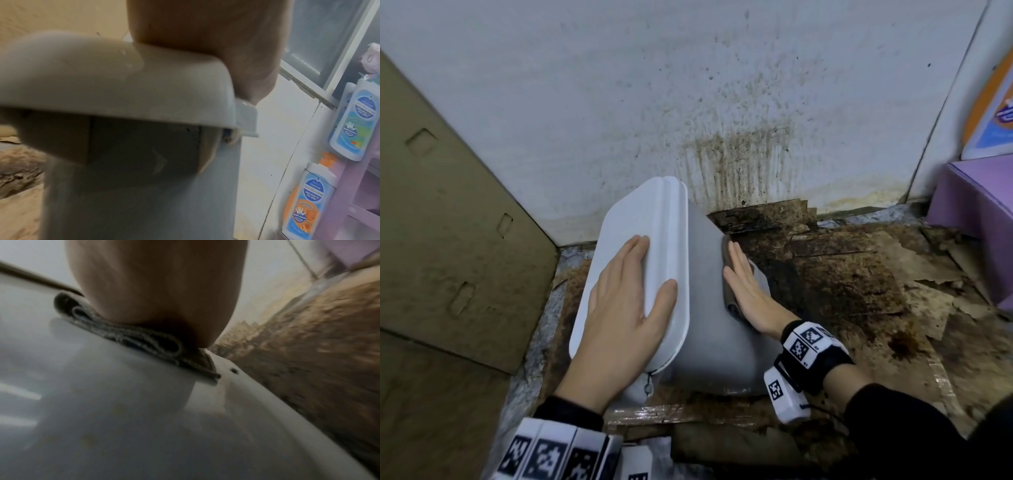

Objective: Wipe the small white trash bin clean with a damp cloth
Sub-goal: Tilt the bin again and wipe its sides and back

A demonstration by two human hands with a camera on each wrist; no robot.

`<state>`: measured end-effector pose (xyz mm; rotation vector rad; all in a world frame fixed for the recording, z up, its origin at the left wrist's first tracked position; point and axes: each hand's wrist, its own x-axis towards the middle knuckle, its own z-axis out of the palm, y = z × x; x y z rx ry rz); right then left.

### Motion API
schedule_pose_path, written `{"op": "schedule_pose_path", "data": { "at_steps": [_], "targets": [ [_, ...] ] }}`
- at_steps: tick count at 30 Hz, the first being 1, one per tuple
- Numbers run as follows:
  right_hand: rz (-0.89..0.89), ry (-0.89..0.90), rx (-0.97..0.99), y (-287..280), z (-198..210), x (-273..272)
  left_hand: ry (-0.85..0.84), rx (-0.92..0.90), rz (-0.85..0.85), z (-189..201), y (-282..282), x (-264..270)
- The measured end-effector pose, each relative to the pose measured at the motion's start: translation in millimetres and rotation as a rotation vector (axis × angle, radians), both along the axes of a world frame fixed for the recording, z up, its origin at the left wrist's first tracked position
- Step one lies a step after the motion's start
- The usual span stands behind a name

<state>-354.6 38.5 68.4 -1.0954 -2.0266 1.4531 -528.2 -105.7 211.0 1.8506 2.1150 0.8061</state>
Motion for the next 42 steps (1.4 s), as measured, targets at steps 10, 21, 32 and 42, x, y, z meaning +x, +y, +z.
{"op": "schedule_pose_path", "data": {
  "at_steps": [10, 21, 32, 42],
  "targets": [
    [-0.281, -0.015, -0.146, -20.9, -25.5, 1.1, 0.023, 0.000, 0.005, -1.9, -0.4, -0.3],
    [-0.164, 0.240, 0.189, -91.5, 51.6, -35.7, 0.039, 0.010, 0.009, -4.8, 0.6, -3.5],
    [-0.517, 0.195, 0.039, -110.7, -67.1, 17.4, 0.024, 0.012, 0.010, -1.4, -0.1, 2.1],
    [-0.683, 0.314, 0.012, -125.8, -36.0, -9.7, 0.062, 0.004, 0.028, -0.8, 4.7, 6.9]
  ]
}}
